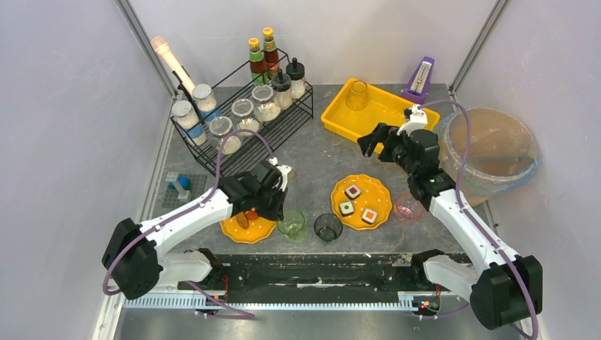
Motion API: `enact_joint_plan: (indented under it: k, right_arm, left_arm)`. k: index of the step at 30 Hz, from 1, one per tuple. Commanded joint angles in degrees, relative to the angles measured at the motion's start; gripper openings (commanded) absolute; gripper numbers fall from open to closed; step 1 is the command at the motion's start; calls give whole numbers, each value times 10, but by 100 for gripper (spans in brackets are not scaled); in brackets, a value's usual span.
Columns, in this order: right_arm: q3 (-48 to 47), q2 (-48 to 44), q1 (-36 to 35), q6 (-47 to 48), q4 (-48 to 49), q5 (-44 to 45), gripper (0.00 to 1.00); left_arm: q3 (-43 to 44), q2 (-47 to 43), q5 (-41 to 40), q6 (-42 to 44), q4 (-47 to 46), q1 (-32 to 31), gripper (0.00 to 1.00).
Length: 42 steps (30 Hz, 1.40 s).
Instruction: Clear the kitchen counter
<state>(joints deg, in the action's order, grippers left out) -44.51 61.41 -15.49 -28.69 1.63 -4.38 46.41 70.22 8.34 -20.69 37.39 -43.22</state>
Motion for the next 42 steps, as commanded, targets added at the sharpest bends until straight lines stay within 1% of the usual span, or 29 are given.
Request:
enact_joint_plan:
  k: [1,4,6,9,14,20,26,30,33,38,42]
  right_arm:
    - [29,-22,-1,-58,43,-61,98]
    - [41,-20,-3,-78,63,-79,98]
    - [48,-18,-6,-101,83,-97,98]
    - [63,-15,-14,-138,126,-125,98]
    - [82,-4,-36,-190,183,-145,98]
    - [126,6,-56,-286,308,-176,98]
    - [154,39,-91,-388,444,-202,98]
    - [169,51,-113,-429,518,-194,98]
    - [174,59,-119,-449,543,-193,98]
    - [180,76,-132,-483,590,-195,98]
    - [182,94,-152,-503,638,-187,98]
  left_arm:
    - [30,-42,-48,-22,-9,-2,2]
    - [55,-66,-79,-28,-3,4,2]
    - [66,-83,-81,-44,-8,17,2]
    - [64,-112,-81,-84,-40,43,2]
    - [32,-158,-81,-166,-132,70,2]
    - [-19,-194,-81,-285,-268,96,2]
    - [-65,-205,-81,-384,-404,104,2]
    - [-84,-213,-105,-426,-456,105,2]
    - [-101,-219,-117,-462,-493,105,2]
    - [-131,-213,-114,-516,-577,105,2]
    - [-134,-197,-95,-537,-618,105,2]
